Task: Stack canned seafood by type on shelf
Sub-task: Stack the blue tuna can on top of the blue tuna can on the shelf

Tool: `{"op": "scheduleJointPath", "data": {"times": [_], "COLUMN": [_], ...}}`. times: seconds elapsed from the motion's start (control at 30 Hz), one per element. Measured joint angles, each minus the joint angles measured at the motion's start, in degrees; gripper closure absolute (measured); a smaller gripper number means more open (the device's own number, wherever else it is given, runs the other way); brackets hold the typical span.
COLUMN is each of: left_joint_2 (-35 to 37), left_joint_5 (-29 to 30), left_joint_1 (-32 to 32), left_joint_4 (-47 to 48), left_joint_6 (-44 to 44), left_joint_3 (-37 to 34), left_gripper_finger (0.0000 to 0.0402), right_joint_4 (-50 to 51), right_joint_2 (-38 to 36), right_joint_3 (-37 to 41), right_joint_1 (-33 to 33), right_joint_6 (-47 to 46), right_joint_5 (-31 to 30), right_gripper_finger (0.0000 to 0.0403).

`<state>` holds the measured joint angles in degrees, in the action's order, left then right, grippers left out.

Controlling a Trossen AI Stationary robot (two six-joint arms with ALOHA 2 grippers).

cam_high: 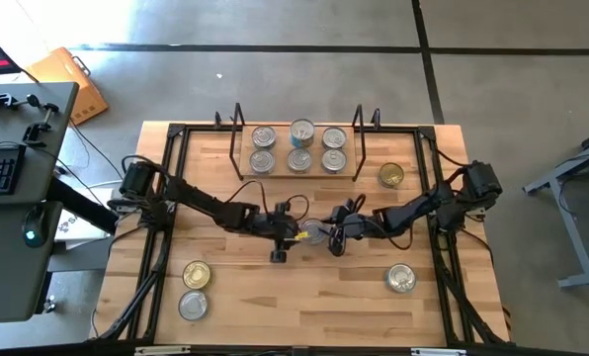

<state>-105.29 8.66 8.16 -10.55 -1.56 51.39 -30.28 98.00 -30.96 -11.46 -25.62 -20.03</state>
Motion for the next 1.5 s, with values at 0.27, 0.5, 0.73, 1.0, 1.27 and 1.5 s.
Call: {"op": "scheduleJointPath", "data": {"times": [0.27, 0.5, 0.73, 1.0, 1.27, 1.5], "left_joint_2": [0.2, 3.2, 5.2, -0.1, 0.4, 4.6], "left_joint_5": [9.0, 15.1, -5.3, -20.0, -2.2, 10.9], "left_joint_1": [-3.1, -3.7, -0.2, 0.3, -2.2, -5.0], "left_joint_4": [-0.4, 4.8, 7.9, 0.6, 0.5, 2.4], "left_joint_6": [-0.1, 1.8, -1.7, -2.3, -3.7, -4.6], "left_joint_3": [0.1, 0.0, 0.1, 0.2, 0.0, 0.0], "left_gripper_finger": [0.0239, 0.0239, 0.0239, 0.0261, 0.0295, 0.0305], "right_joint_4": [-0.8, -7.7, -3.5, -1.7, -1.6, -1.6], "right_joint_2": [-0.6, -1.0, -1.0, -1.0, -1.0, -1.0], "right_joint_3": [-0.1, 0.0, 0.0, 0.0, 0.0, 0.0], "right_joint_1": [-0.3, -0.9, -0.9, -1.3, -1.4, -1.6], "right_joint_6": [-2.6, 3.2, 6.6, 8.8, 8.6, 7.7], "right_joint_5": [10.0, 16.5, 16.5, 12.8, 11.6, 11.7], "right_gripper_finger": [0.0284, 0.0284, 0.0284, 0.0284, 0.0284, 0.0284]}}
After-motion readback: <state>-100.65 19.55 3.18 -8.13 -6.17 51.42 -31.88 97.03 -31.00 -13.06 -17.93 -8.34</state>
